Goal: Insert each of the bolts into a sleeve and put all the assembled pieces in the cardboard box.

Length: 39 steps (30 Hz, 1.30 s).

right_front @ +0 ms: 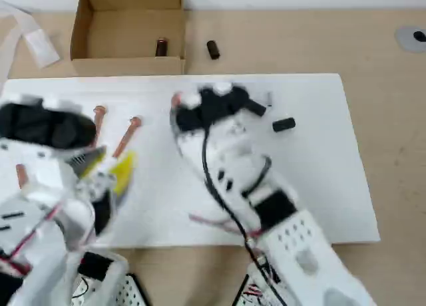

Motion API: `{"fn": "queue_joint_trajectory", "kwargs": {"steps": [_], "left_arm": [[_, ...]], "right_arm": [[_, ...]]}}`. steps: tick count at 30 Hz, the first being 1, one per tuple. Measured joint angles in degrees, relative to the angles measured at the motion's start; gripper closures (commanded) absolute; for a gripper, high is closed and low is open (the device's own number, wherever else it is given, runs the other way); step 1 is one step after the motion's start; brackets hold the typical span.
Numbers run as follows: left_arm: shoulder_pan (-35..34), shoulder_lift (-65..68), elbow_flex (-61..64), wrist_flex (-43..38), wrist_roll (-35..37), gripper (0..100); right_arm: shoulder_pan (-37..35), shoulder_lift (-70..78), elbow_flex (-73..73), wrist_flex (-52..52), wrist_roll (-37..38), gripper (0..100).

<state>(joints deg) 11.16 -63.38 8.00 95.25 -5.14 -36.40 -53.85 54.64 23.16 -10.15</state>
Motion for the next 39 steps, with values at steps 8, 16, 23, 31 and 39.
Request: {"fn": "queue_joint_trajectory", "kwargs": {"steps": [8, 16, 23, 31, 39], "left_arm": [[-21.8, 4.3, 0.9, -5.0, -6.2, 98], [-30.4, 4.8, 9.8, -9.9, -6.5, 98], [-30.9, 3.7, 12.0, -10.1, -6.6, 98], [-30.9, 3.7, 12.0, -10.1, -6.6, 98], [-30.9, 3.3, 13.1, -10.1, -6.6, 98]], "right_arm": [[4.7, 30.8, -30.2, 0.0, 0.0, 98.9], [7.6, 65.3, -63.2, 0.0, 0.0, 98.9], [9.1, 96.5, -96.4, 0.0, 0.0, 98.9], [9.1, 127.4, -130.7, 0.0, 0.0, 98.6], [11.0, 139.7, -140.0, 0.4, 1.1, 87.1]]}}
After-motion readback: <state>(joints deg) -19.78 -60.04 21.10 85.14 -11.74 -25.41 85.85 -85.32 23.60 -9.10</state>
